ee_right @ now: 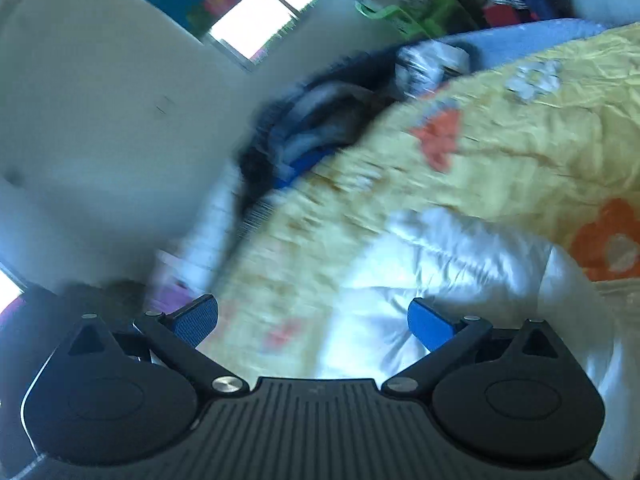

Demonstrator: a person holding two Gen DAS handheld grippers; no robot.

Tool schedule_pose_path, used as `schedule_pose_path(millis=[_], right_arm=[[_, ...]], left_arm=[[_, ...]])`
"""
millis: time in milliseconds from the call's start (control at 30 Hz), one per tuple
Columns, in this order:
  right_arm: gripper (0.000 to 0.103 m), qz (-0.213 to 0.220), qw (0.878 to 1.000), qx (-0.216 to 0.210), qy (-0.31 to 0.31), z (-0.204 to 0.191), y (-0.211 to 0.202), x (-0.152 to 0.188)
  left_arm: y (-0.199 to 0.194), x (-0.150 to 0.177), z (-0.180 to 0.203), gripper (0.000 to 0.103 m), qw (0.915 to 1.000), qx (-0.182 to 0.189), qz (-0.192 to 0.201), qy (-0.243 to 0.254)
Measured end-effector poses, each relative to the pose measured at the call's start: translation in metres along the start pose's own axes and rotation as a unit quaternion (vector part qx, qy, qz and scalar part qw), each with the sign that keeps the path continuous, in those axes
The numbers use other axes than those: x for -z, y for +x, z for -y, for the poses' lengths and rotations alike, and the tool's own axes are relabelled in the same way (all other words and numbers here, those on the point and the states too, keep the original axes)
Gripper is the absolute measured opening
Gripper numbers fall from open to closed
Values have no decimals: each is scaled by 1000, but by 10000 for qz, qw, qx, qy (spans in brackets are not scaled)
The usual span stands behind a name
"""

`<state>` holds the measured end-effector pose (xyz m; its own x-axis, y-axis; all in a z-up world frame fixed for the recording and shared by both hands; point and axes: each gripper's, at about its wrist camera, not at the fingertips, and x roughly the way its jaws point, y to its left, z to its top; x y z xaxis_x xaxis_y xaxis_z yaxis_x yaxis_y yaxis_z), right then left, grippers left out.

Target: Fold small clothes

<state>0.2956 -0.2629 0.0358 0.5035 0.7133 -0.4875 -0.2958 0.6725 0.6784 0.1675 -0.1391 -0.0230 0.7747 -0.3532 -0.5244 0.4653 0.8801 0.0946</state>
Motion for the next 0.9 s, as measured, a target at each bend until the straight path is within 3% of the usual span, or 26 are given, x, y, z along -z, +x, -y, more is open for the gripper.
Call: schedule_pose_path(millis=[67, 267, 667, 800, 900], right_arm=[[92, -99, 9985, 449, -297, 16, 12, 10], [91, 75, 9937, 744, -830, 47, 16, 45], [91, 521, 9950, 415, -744, 77, 22, 65], [91, 526, 9926, 639, -892, 67, 19, 68], [89, 486, 9902, 1082, -741, 48, -6, 66]], left_arm=[[6, 5, -3, 85, 9997, 170, -77, -183], [27, 10, -8, 86, 9965, 690, -186, -433], [43, 34, 2, 86, 9978, 639, 81, -140], [34, 37, 10, 88, 9985, 476, 253, 32], [6, 31, 3, 88, 9985, 396, 381, 15]])
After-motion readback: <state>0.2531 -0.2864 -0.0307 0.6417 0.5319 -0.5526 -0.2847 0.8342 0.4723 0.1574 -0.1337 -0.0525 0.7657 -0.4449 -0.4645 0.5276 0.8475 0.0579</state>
